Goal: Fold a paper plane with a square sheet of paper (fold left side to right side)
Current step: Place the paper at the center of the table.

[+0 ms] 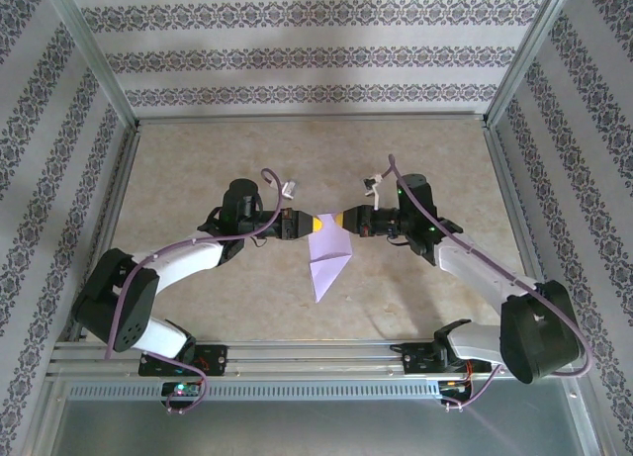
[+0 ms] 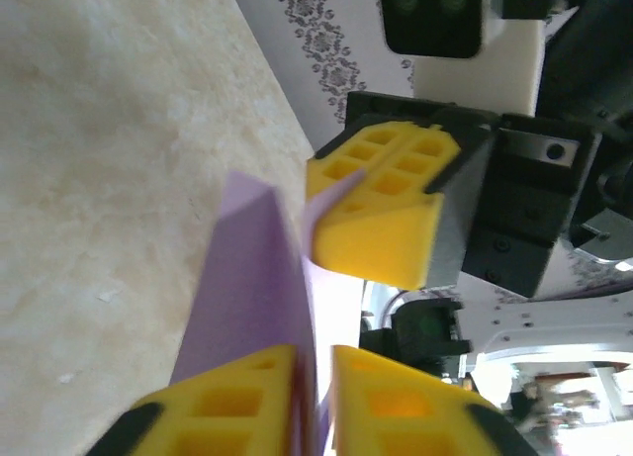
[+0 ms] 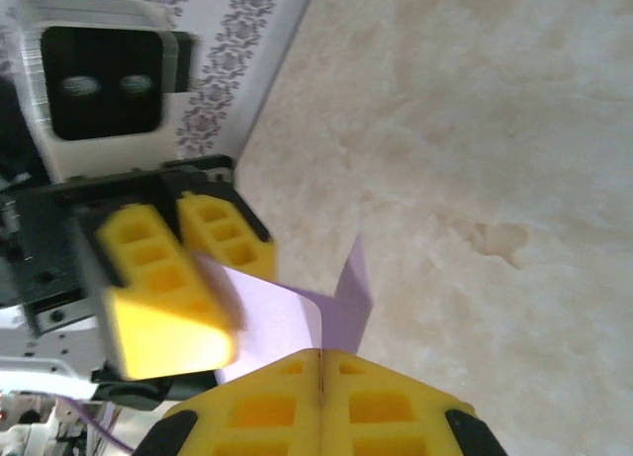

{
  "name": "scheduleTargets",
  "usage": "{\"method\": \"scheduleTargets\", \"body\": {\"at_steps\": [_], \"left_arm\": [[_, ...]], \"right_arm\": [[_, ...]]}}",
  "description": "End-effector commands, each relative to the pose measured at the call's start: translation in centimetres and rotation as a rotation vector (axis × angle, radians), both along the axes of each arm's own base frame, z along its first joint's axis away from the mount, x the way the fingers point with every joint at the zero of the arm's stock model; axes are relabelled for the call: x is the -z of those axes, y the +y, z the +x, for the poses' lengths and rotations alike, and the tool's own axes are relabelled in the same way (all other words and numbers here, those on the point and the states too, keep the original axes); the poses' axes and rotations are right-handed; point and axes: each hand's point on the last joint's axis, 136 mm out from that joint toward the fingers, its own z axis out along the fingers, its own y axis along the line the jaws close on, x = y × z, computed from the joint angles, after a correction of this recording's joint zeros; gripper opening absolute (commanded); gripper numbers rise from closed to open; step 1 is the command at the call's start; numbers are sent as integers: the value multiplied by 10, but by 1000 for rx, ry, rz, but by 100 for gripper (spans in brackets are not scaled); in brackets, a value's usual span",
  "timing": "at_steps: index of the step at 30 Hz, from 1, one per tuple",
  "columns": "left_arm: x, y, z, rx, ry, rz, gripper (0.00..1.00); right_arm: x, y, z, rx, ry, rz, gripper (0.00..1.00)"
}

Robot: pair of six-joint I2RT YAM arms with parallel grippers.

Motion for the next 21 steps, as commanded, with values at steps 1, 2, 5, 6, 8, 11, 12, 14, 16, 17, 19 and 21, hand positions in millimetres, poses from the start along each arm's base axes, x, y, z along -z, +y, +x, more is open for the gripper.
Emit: {"method": "scheduleTargets", "body": {"at_steps": [1,2,5,6,8,11,12,14,16,17,19,21], "left_arm": [[9,17,6,-75,-36,83,31],[17,22,7,-97,-32,117,36],[44,40,8,-170,-4,242,51],[53,47,8,-194,7,285,53],[62,59,8,-239,13,355,54],[59,73,6,-277,-19,441,54],[56,76,4,-282,-36,467,53],[47,75,-2,-272,-92,505,52],[39,68,-10,-245,-152,562,51],[39,66,-14,-236,-173,598,51],[41,54,-23,-196,-214,676,50],[42,40,-30,-172,-268,749,49]], "right_arm": [[22,0,12,42,9,-78,0],[30,0,14,54,27,-90,0],[57,-1,23,105,76,-116,0],[65,-1,26,115,90,-124,0],[78,-3,29,135,119,-149,0],[94,-10,35,184,157,-196,0],[99,-15,36,207,177,-214,0],[104,-24,39,251,218,-236,0],[108,-35,41,308,273,-253,0],[109,-38,42,327,296,-256,0],[111,-47,42,369,338,-275,0],[111,-50,40,385,369,-300,0]]}}
